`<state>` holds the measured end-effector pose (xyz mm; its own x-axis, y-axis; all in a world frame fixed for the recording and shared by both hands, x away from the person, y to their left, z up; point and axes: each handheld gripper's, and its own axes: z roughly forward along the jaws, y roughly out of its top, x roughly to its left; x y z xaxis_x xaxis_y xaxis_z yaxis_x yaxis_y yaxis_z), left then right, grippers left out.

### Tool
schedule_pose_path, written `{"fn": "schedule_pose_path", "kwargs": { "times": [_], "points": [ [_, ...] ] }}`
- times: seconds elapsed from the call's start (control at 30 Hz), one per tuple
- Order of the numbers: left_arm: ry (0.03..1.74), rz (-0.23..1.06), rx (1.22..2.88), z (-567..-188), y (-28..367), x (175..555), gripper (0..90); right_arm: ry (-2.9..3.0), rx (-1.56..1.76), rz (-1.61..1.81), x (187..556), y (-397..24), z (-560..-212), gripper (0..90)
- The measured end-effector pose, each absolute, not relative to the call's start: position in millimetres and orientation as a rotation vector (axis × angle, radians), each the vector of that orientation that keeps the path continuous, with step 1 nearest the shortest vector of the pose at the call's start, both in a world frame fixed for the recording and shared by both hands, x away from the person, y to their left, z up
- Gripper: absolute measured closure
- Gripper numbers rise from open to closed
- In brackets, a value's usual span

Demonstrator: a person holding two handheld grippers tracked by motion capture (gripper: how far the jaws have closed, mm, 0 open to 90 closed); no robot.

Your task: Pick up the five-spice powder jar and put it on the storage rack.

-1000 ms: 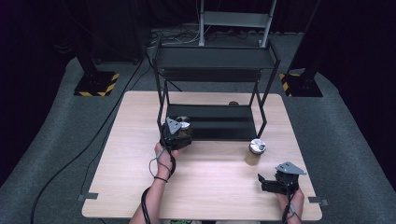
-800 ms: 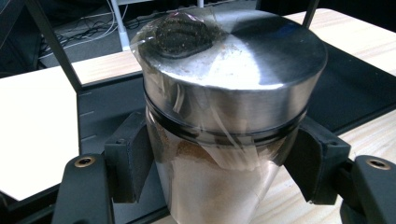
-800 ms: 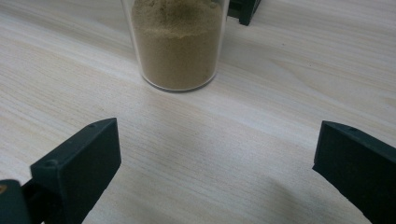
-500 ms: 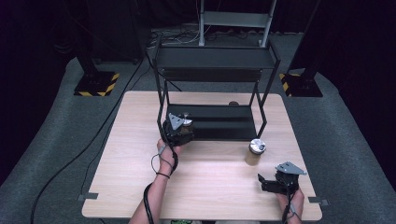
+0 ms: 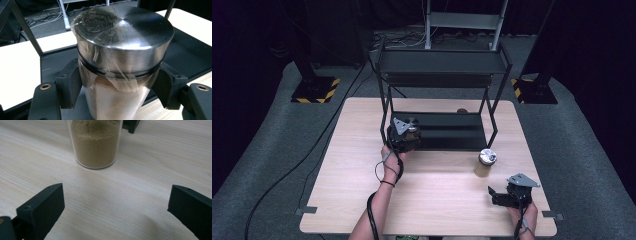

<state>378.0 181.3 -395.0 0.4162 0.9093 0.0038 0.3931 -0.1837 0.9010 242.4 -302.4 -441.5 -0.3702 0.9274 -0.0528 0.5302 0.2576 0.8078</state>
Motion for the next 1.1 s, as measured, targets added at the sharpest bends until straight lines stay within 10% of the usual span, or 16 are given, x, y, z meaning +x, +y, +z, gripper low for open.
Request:
{"fn": "schedule_pose_path", "kwargs": {
  "times": [1.1],
  "points": [
    [1.138,0.721,1.805,-397.5,164.9,409.0,30.9,2.001,1.315,0.979,242.2,-303.0,-441.8,0.0]
  ]
}}
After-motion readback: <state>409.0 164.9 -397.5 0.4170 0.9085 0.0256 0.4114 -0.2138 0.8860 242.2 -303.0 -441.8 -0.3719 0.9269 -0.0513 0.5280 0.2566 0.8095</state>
